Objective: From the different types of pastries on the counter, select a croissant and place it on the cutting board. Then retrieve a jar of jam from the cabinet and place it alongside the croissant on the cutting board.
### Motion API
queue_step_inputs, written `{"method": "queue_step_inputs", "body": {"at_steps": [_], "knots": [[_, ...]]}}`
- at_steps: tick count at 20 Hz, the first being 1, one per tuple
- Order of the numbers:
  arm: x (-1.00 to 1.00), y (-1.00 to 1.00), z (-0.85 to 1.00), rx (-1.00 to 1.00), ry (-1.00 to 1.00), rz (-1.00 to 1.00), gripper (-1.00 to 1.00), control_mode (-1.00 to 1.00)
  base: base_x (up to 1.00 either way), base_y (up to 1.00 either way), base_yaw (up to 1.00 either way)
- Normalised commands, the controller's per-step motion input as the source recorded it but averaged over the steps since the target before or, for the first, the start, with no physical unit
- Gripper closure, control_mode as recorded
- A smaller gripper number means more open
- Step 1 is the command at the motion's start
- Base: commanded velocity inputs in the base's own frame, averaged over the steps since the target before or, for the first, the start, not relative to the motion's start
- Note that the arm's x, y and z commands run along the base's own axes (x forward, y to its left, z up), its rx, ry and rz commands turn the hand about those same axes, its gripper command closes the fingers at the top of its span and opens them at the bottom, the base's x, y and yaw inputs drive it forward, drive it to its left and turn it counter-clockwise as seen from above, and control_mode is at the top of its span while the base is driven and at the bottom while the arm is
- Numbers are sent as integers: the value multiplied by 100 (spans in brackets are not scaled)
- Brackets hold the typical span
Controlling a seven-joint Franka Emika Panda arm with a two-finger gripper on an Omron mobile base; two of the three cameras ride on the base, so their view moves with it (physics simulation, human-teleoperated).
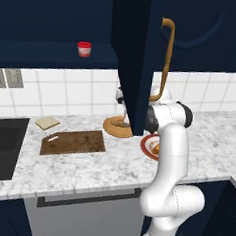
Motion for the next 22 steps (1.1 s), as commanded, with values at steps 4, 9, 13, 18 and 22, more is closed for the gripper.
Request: {"method": "queue_step_inputs", "body": {"at_steps": [4,9,13,18,22], "knots": [[13,2,-15,0,1,0,-100,-100,0,0,0],[0,8,-17,0,2,0,-100,-100,0,0,0],[0,8,-28,0,3,0,-100,-100,0,0,0],[1,6,-42,0,4,0,-100,-100,0,0,0],[0,3,-18,0,1,0,100,-100,0,0,0]]}}
